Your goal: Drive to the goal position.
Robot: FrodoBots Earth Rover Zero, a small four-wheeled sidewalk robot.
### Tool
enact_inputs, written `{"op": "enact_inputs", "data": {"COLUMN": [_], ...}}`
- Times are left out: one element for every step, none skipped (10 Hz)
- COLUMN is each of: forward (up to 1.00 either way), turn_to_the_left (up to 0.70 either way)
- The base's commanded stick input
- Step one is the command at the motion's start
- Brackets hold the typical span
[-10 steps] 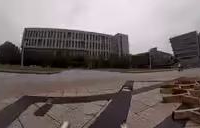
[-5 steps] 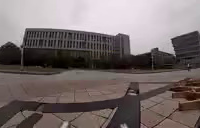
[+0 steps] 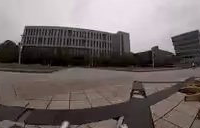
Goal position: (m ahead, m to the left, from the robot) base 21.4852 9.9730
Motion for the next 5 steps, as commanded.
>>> {"op": "enact_inputs", "data": {"forward": [0.70,0.70,0.70,0.70,0.70], "turn_to_the_left": [-0.02,-0.01,0.00,-0.02,0.00]}}
